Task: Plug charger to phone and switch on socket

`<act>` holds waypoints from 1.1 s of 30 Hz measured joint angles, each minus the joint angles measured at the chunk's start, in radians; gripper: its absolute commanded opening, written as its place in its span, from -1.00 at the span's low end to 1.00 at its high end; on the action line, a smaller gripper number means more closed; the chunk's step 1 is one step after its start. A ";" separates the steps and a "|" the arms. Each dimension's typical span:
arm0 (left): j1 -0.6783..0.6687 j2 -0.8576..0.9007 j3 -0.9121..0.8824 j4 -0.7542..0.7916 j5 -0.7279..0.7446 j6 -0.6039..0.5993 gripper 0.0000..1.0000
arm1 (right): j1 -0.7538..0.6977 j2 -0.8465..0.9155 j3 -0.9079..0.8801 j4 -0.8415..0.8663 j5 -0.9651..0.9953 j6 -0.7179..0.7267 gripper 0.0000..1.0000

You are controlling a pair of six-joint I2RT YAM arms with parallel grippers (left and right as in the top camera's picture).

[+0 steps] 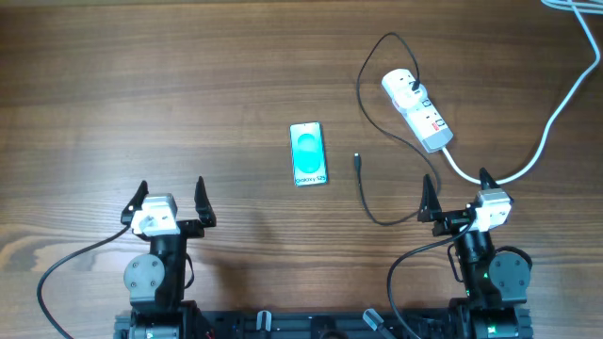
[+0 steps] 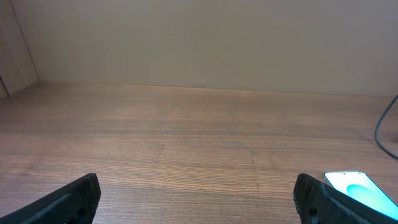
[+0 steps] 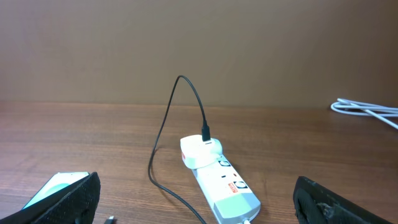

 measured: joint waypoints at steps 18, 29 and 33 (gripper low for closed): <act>0.000 0.000 0.000 0.000 0.000 0.000 1.00 | 0.000 0.000 0.000 0.000 0.000 0.000 1.00; 0.000 0.000 -0.001 0.018 0.001 0.000 1.00 | 0.000 0.000 0.000 0.000 0.000 0.000 1.00; 0.000 0.000 -0.003 0.082 0.323 -0.113 1.00 | 0.000 0.000 0.000 0.000 0.000 0.000 1.00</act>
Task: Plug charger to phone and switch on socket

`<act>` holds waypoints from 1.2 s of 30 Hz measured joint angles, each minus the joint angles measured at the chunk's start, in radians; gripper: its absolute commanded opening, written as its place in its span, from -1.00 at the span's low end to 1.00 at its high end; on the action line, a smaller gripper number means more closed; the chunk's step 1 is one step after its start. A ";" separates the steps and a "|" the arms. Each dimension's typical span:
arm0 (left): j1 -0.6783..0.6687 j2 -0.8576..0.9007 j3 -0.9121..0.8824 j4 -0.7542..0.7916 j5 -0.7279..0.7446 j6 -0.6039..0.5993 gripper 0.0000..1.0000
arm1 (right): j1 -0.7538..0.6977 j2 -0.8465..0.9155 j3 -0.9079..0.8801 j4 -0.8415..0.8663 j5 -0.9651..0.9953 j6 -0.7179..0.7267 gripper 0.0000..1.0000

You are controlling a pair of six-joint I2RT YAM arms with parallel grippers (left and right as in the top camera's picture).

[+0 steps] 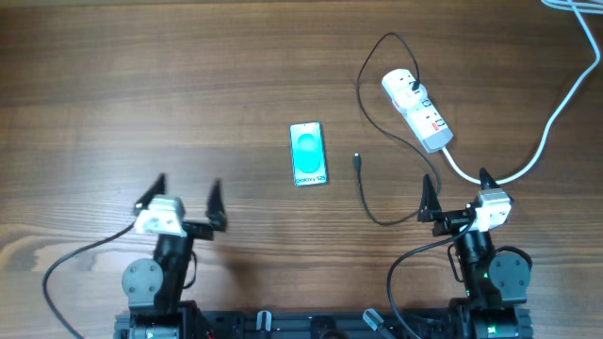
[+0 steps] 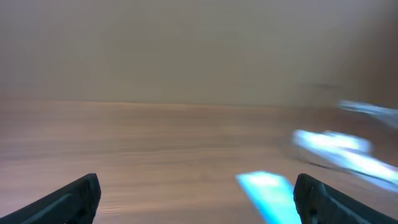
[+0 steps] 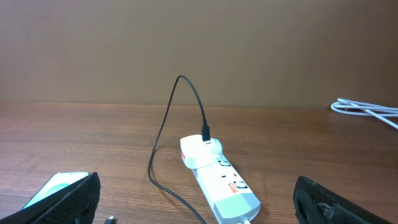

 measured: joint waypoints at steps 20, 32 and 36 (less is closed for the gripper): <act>0.002 0.043 0.183 0.568 0.436 -0.424 1.00 | 0.000 0.002 0.000 0.000 0.000 0.000 0.99; 0.018 1.047 1.311 -0.610 0.639 -0.230 1.00 | 0.000 0.005 0.000 0.000 0.003 0.000 0.99; 0.016 1.245 1.413 -0.665 0.633 -0.171 0.99 | 0.000 0.005 0.000 0.000 0.003 0.000 0.99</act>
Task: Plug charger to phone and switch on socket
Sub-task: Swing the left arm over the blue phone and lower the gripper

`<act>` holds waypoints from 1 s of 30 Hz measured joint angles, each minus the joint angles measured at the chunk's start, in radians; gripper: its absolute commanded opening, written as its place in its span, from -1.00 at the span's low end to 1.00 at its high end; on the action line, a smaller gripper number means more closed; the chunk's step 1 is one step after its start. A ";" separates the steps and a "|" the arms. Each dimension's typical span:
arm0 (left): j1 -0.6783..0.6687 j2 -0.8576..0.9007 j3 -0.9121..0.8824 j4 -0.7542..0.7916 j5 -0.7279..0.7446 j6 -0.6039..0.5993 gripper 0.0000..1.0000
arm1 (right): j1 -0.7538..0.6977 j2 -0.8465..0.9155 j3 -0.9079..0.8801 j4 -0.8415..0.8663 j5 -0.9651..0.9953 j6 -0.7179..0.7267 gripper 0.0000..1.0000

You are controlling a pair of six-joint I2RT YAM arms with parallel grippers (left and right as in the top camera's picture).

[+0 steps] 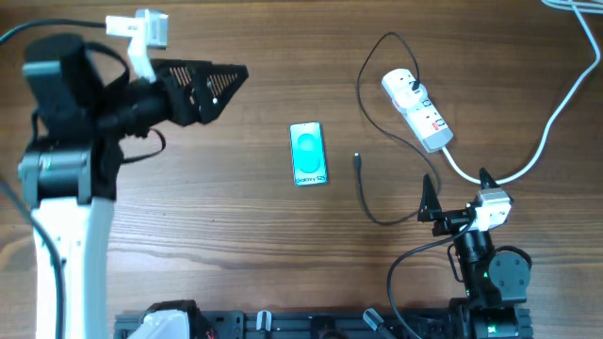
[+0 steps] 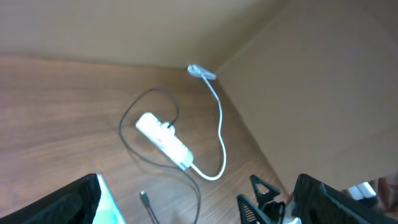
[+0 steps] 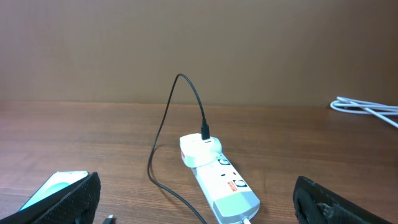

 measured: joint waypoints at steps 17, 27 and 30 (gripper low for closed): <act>-0.525 0.426 0.211 -0.501 -0.887 -0.244 1.00 | 0.000 0.000 0.000 0.000 0.000 0.000 0.99; -0.603 0.546 0.212 -0.450 -0.882 -0.336 1.00 | 0.000 0.000 0.000 0.000 0.000 0.000 0.99; -0.603 0.613 0.212 -0.429 -0.901 -0.389 1.00 | 0.000 0.000 0.000 0.000 0.000 0.000 0.99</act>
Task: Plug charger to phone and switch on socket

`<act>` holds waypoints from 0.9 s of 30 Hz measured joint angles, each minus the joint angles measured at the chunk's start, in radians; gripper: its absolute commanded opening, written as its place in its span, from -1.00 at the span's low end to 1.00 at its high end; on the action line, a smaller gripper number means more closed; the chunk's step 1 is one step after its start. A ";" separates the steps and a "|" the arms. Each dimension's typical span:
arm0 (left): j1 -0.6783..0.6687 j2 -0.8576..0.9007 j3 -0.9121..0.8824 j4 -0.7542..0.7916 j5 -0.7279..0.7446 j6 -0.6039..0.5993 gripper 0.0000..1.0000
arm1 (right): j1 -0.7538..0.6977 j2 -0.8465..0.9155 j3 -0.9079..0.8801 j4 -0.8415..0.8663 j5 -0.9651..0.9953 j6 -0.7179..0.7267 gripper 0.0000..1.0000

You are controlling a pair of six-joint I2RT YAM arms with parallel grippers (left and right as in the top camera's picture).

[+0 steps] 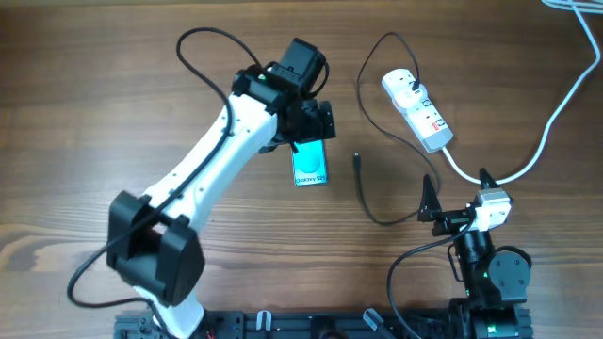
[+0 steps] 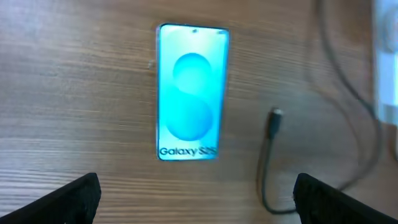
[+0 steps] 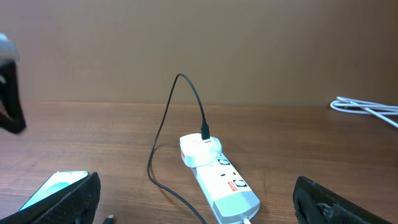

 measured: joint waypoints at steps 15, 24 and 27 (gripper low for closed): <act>-0.038 0.231 0.000 0.120 -0.040 -0.043 1.00 | 0.000 0.000 0.000 0.000 0.000 0.000 0.99; -0.042 0.249 0.000 0.127 -0.055 -0.010 1.00 | 0.000 0.000 0.000 0.000 0.000 0.000 0.99; -0.042 0.253 0.000 0.127 -0.060 -0.003 1.00 | 0.000 0.000 0.000 0.000 0.000 0.000 1.00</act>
